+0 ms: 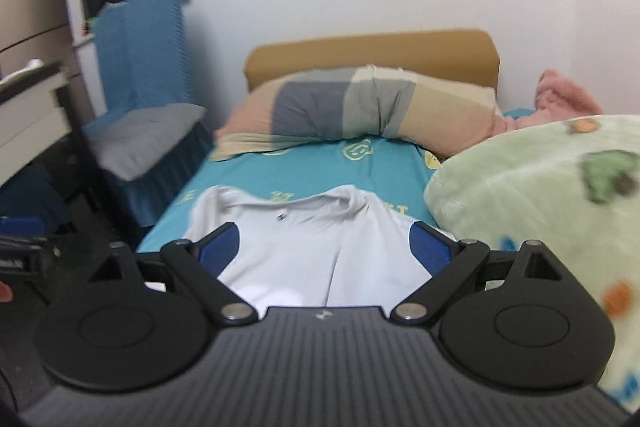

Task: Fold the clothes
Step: 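Lay the shirt flat on the bed and open both grippers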

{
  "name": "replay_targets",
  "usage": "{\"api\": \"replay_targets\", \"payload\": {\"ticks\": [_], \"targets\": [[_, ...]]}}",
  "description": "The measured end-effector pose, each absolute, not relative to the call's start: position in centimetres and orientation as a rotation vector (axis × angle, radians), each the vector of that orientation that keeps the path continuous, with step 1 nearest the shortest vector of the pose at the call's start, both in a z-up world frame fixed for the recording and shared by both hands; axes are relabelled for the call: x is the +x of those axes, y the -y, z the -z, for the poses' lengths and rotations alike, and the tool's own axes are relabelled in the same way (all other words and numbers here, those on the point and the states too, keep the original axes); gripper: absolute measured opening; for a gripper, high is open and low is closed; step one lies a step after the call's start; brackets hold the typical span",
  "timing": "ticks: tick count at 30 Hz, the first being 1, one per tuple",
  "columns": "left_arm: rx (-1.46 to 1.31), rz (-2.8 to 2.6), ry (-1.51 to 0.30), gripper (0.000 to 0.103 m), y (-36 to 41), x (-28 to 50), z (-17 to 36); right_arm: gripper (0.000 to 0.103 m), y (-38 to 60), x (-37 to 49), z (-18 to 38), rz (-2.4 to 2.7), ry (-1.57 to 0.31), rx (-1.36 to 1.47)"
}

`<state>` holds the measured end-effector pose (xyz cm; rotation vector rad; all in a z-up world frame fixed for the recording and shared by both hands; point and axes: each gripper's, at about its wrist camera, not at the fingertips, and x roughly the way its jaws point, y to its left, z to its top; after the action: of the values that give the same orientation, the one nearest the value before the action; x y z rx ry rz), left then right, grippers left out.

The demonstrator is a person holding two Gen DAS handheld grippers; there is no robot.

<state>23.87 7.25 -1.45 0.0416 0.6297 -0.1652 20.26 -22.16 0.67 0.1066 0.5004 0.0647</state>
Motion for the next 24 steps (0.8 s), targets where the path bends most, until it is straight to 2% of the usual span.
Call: {"api": "replay_targets", "payload": {"ticks": [8,13,19,24], "targets": [[0.055,0.123,-0.637,0.102,-9.9,13.9,1.6,0.094,21.6,7.0,-1.1,-0.091,-0.423,0.146],[0.161,0.148,-0.676,0.097,-10.1,14.1,5.0,0.094,21.6,1.8,0.9,-0.114,-0.388,0.155],[0.277,0.182,-0.713,0.096,-8.6,16.1,10.1,0.094,21.1,2.1,5.5,-0.09,-0.429,0.123],[0.474,0.133,-0.606,0.096,-6.0,17.8,13.2,0.094,20.6,4.4,7.2,-0.111,-0.45,0.094]]}}
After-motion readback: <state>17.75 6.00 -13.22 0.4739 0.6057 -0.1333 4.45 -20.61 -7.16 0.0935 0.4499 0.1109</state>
